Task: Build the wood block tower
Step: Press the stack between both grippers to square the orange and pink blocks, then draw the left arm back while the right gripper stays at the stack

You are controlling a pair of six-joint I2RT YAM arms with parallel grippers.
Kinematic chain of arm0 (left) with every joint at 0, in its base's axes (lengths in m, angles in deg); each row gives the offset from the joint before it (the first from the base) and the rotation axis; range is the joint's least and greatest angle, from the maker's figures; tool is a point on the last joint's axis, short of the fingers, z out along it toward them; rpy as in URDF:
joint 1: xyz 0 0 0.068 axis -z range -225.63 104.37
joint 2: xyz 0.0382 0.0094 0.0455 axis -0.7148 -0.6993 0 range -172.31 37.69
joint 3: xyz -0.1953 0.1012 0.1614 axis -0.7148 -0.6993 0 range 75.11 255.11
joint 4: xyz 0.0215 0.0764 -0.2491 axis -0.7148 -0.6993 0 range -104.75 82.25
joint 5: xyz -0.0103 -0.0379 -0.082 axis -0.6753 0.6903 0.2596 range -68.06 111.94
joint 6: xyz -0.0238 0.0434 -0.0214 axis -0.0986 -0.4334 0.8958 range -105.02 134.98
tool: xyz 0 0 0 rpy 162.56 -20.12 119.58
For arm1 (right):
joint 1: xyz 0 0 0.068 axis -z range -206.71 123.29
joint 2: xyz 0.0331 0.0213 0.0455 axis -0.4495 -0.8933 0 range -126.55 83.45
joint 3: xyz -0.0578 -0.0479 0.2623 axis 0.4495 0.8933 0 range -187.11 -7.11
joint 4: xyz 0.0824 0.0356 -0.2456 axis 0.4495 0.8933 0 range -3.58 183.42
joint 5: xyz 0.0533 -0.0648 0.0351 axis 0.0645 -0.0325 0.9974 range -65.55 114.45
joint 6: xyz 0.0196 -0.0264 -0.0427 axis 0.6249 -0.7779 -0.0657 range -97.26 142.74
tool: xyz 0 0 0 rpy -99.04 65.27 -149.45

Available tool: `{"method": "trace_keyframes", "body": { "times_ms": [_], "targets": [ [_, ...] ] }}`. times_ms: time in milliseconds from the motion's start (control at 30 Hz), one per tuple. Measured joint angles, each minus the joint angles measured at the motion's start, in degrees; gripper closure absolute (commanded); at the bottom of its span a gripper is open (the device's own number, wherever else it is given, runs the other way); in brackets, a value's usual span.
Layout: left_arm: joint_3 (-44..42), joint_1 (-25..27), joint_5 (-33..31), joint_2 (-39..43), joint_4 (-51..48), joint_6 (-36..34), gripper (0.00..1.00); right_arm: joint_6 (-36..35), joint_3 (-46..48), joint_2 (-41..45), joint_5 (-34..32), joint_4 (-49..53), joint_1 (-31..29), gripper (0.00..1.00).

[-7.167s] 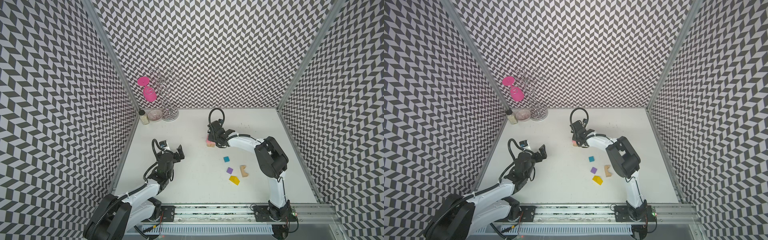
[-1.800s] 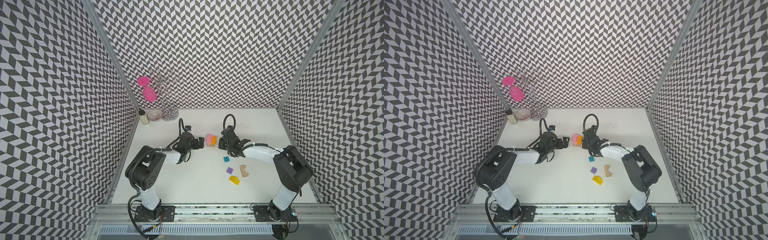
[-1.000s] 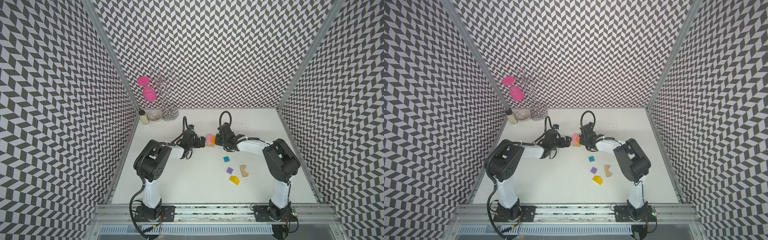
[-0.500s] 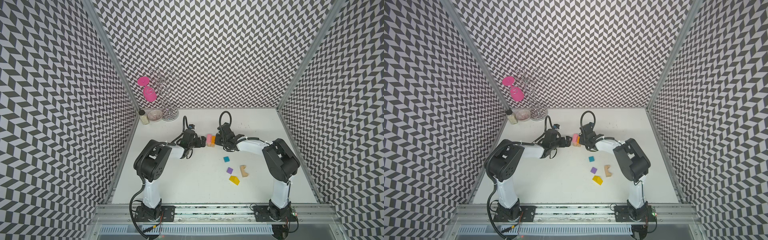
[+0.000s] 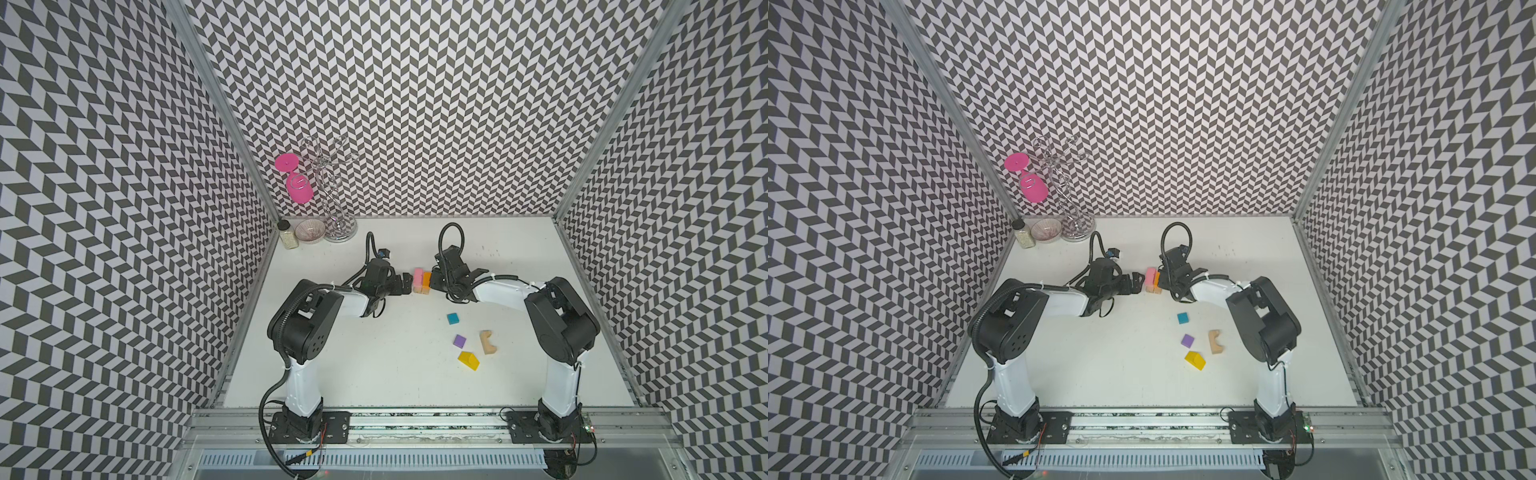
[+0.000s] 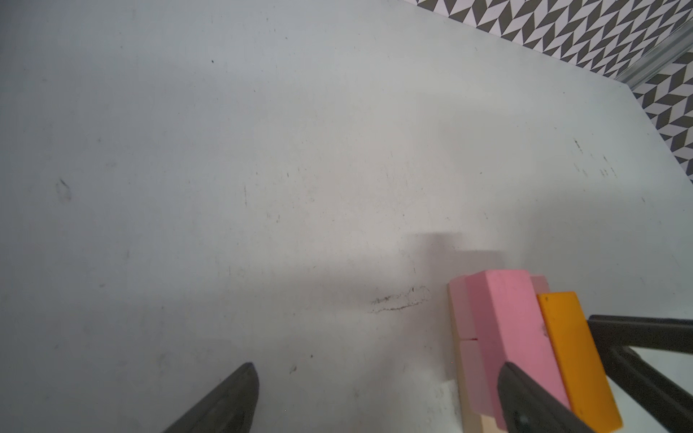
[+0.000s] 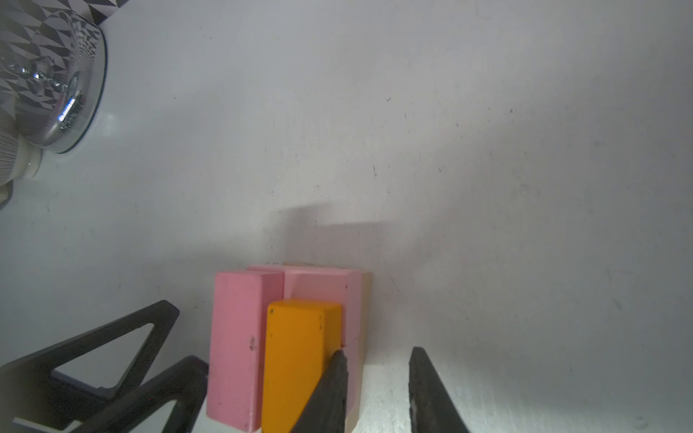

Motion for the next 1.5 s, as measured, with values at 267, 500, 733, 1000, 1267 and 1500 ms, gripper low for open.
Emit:
{"method": "trace_keyframes", "body": {
  "times_ms": [267,500,733,1000,1267,1500],
  "targets": [
    [0.0,0.0,0.2,0.0,0.0,-0.2,0.0,1.3,0.0,0.0,0.0,-0.3,0.0,0.71],
    [0.0,0.0,0.7,0.0,0.0,-0.4,0.0,1.5,-0.7,-0.1,0.0,-0.3,0.0,0.71],
    [0.0,0.0,1.0,0.0,0.0,-0.6,0.0,1.7,-0.9,-0.1,-0.5,-0.3,0.0,0.71],
    [0.0,0.0,1.0,0.0,0.0,-0.6,0.0,1.9,0.3,0.9,-2.1,-0.3,-0.3,0.71],
    [1.2,-0.3,-0.2,0.0,-0.7,-0.6,0.0,1.8,4.8,5.2,-3.6,-0.4,-0.9,0.71],
    [3.2,-1.3,-1.8,-0.1,-1.5,-0.6,0.0,1.8,5.6,5.2,-3.3,-1.4,-0.9,0.71]
  ]
}}
